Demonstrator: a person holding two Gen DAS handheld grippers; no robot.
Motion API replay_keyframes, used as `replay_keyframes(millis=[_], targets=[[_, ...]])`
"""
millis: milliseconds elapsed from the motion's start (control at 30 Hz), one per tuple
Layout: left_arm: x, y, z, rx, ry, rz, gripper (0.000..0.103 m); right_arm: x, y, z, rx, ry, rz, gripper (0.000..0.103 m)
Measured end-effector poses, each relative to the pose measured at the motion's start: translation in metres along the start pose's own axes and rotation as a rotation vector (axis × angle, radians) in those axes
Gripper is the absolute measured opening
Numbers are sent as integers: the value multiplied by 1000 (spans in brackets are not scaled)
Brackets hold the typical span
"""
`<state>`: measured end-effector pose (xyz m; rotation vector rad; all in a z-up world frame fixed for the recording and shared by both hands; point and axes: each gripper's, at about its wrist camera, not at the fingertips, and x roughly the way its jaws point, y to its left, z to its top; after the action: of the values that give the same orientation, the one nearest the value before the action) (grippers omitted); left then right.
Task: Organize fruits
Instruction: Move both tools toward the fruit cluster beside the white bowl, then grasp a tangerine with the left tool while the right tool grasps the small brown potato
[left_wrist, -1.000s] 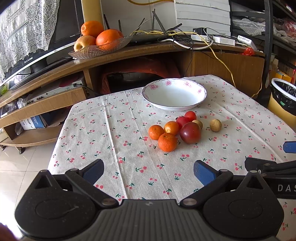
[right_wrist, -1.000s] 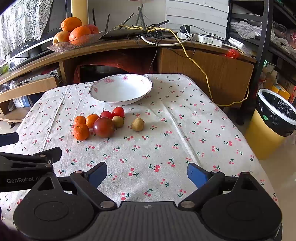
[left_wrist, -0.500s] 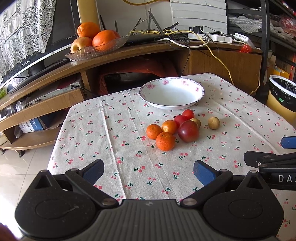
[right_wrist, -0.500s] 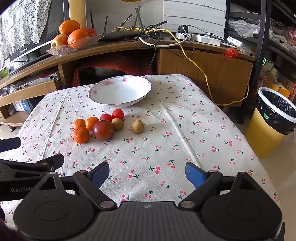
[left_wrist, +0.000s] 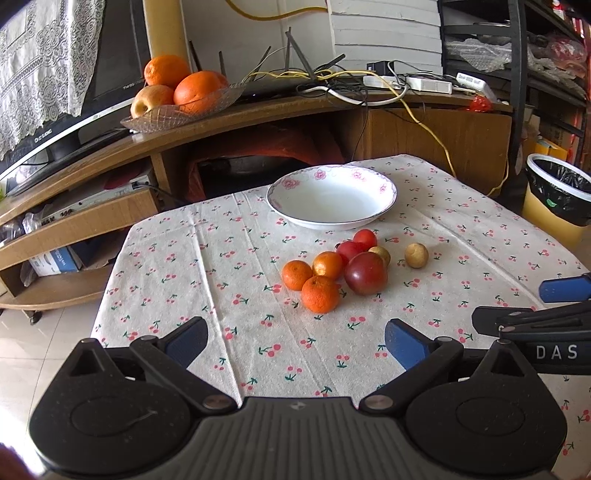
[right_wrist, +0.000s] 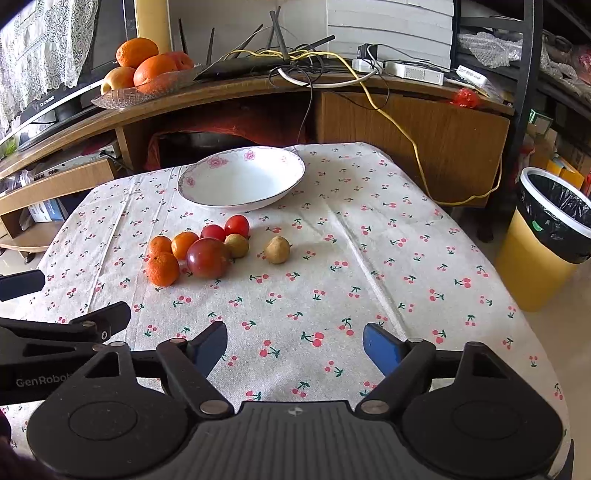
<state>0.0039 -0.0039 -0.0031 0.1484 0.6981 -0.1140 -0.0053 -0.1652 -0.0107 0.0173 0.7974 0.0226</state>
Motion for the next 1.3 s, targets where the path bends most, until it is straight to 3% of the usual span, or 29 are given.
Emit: replay_keyframes(millis=[367, 900, 1300], targets=[[9, 4, 9, 9, -21, -33, 103, 12, 1, 14, -15, 20, 54, 69], [55, 8, 23, 68, 48, -100, 103, 53, -1, 49, -102, 70, 133, 62], [94, 10, 27, 58, 116, -176, 86, 95, -7, 67, -159, 126, 154, 56]])
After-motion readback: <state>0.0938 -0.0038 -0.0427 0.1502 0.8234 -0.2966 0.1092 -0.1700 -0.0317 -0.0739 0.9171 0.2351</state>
